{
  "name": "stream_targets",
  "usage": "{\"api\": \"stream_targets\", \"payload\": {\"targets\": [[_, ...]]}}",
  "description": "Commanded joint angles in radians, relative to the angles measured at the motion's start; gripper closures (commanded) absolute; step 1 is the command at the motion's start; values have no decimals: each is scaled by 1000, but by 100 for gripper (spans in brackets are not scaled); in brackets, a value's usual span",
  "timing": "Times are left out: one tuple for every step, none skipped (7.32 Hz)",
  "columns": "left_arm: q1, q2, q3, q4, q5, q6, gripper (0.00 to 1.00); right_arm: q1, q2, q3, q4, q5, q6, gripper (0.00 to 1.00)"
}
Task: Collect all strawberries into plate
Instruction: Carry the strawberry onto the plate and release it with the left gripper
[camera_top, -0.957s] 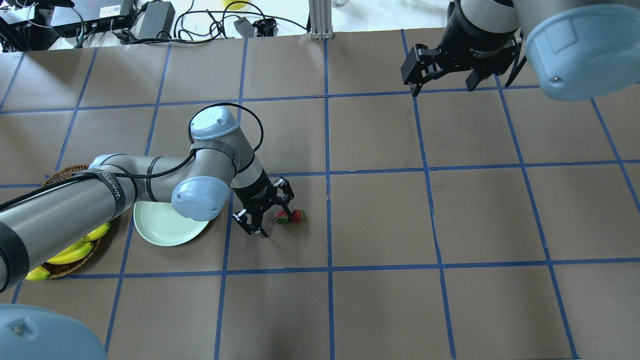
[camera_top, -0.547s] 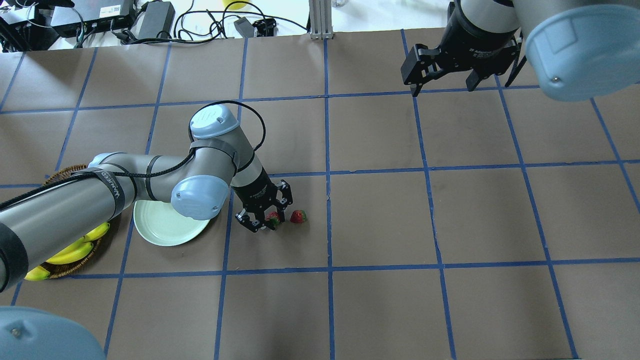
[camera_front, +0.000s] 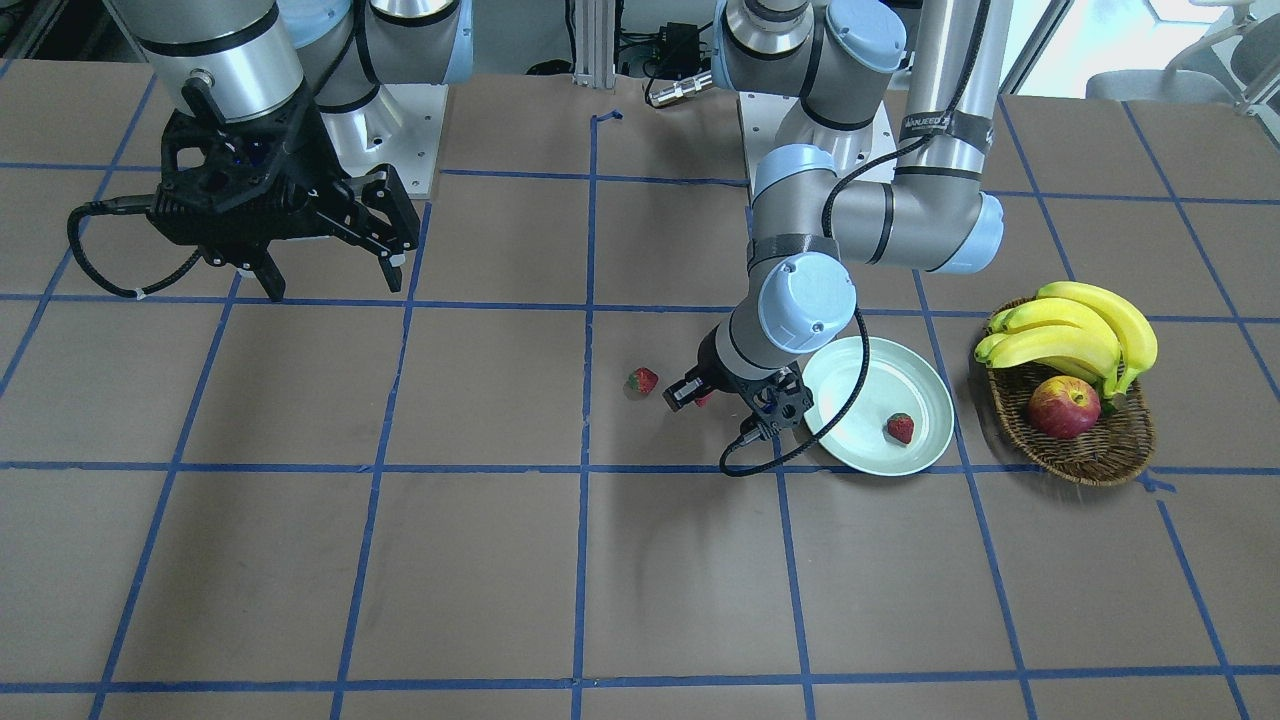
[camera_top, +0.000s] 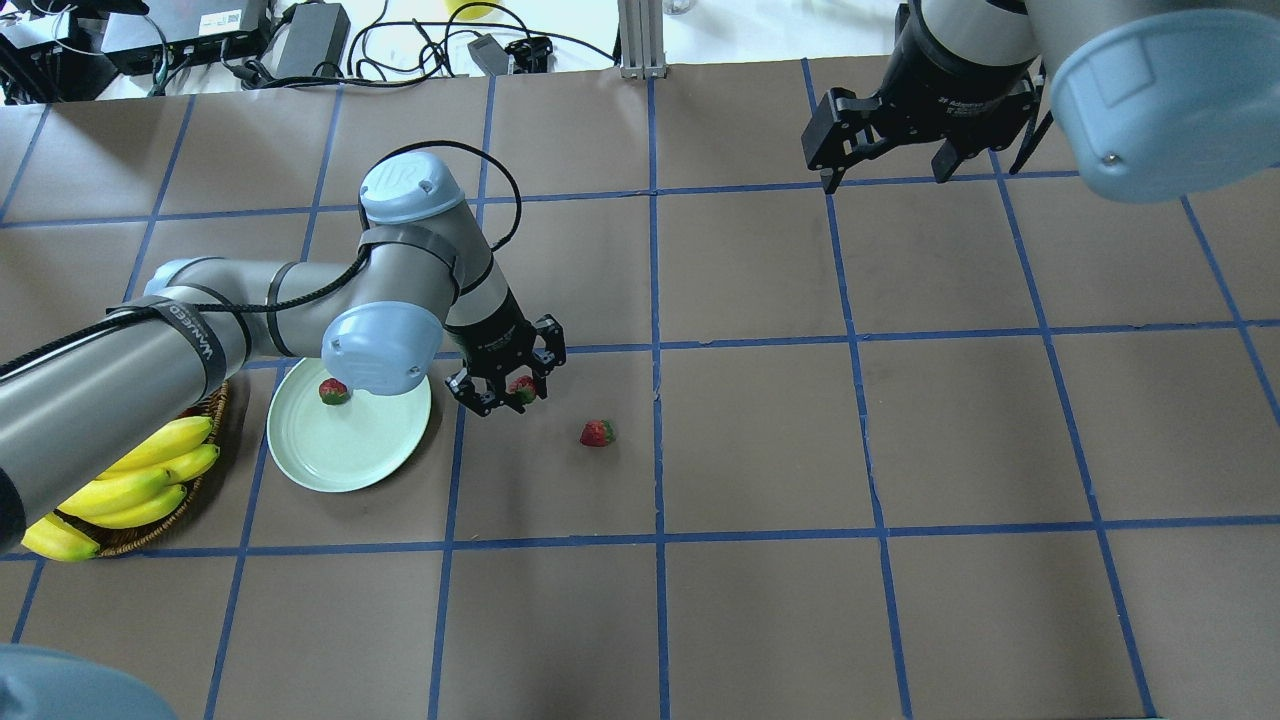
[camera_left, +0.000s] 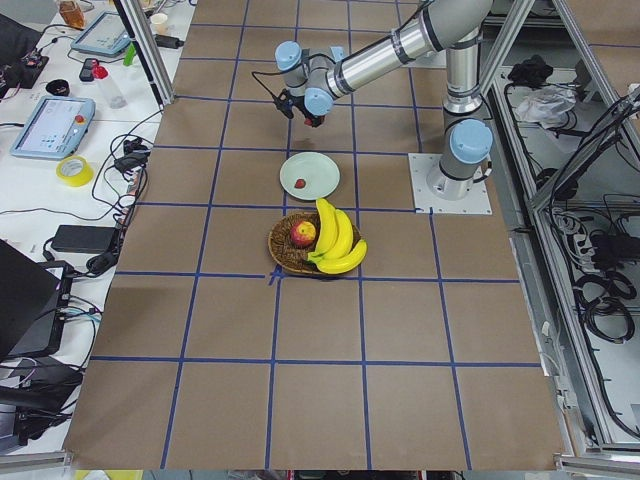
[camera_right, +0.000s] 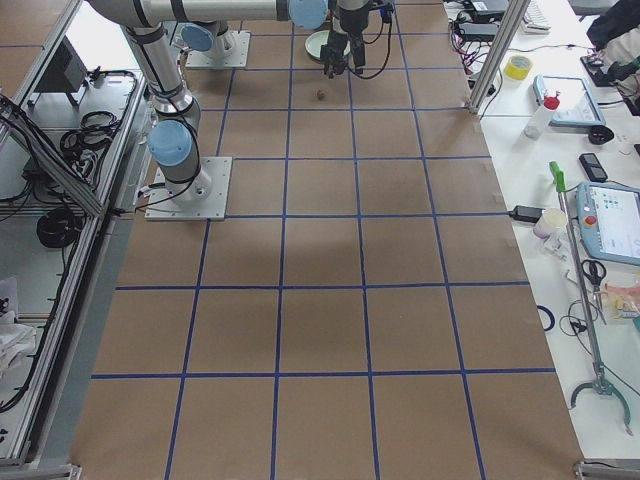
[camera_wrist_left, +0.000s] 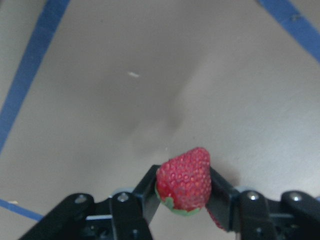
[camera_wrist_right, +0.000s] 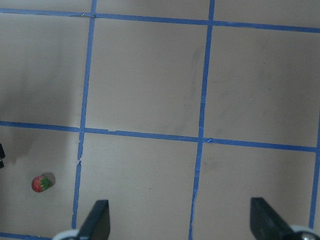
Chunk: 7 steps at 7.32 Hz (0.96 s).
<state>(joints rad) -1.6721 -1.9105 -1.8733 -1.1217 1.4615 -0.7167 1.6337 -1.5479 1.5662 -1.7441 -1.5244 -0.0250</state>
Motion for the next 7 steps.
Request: {"api": "stream_targets", "payload": {"targets": [[79, 10, 71, -62, 123, 51, 100, 0, 0, 0, 0, 0, 0, 0], [141, 25, 62, -88, 178, 124, 100, 0, 0, 0, 0, 1, 0, 0], [193, 28, 51, -102, 180, 217, 100, 0, 0, 0, 0, 0, 0, 0], [240, 27, 56, -105, 195, 305, 100, 0, 2, 0, 0, 1, 2, 0], [270, 18, 30, -105, 197, 318, 100, 0, 3, 0, 0, 0, 0, 0], [273, 8, 8, -105, 198, 348, 100, 0, 5, 0, -2, 1, 2, 0], [275, 7, 3, -104, 197, 355, 40, 0, 5, 0, -2, 1, 2, 0]]}}
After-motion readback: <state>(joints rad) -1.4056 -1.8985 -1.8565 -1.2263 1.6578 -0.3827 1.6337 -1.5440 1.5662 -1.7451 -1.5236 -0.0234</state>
